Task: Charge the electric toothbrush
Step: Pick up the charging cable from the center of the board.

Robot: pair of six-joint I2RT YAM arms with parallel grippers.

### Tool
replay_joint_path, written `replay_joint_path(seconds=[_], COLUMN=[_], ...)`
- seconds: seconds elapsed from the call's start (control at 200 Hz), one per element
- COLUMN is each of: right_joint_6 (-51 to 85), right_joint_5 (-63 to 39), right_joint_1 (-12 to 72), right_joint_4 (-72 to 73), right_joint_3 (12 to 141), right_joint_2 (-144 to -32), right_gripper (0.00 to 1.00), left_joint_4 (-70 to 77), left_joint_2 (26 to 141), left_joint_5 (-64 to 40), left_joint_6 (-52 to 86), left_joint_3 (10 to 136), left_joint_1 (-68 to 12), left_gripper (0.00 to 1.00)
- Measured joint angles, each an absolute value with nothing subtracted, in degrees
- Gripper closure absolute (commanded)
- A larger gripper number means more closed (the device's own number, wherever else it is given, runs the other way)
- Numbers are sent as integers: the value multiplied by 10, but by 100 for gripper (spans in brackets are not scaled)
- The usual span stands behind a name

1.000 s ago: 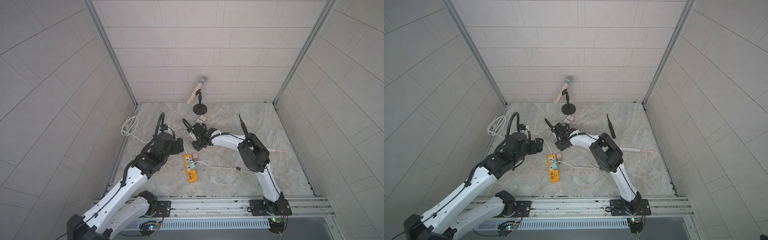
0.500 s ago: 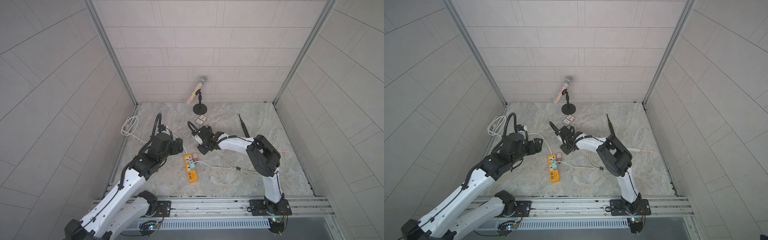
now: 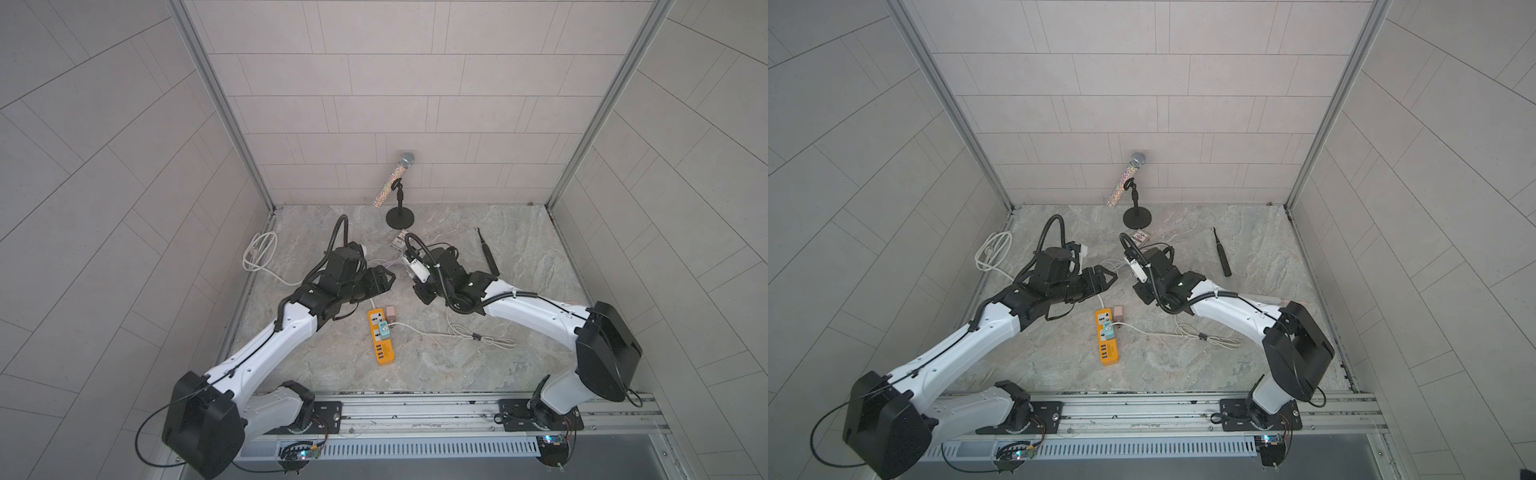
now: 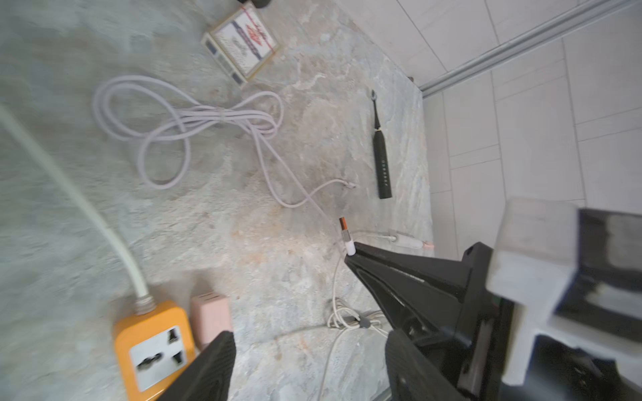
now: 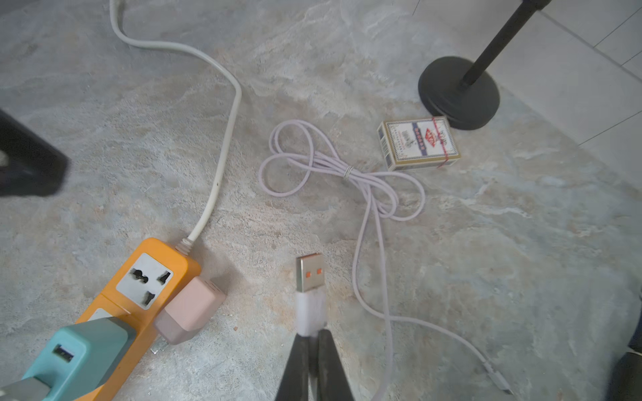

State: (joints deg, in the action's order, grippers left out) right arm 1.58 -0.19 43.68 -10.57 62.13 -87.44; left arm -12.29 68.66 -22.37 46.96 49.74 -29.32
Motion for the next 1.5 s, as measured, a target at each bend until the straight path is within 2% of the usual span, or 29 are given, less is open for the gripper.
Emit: replay_joint_path(seconds=[0.205,0.39,0.55,0.68,0.75,0.87,0.94,1.266,1.326,1.501], right_joint_6=[6,0,-1,-3,-5,-10,-13,-20,-22,-26], right_joint_5=[24,32,34,34,33,33,34,43,46,46], right_joint_1=[452,456,460,463,464,466,467,469,469,469], right_joint_4=[-86,-78,-76,-75,-75,-75,-75,-75,-75,-75], right_joint_3=[576,573,570,570,570,570,570,570,570,570], right_joint_2=[-818,-804,-792,-785,-784,-784,-784,-784,-784,-784], right_gripper=[100,100,100,100,100,100,100,100,100,100], left_joint_4=[-17,-22,-37,-39,-38,-38,-39,-48,-49,-51], left_joint_2=[742,752,766,787,795,800,801,810,811,814], left_joint_5=[-274,-272,-267,-266,-266,-263,-258,-255,-257,-258], left_joint_6=[509,488,471,465,465,465,466,469,471,471], left_joint_3=[504,531,540,555,562,570,574,583,583,588], left_joint_1=[-316,-329,-335,-338,-339,-340,-340,-343,-343,-343], left_gripper=[34,39,49,51,56,59,66,69,73,75])
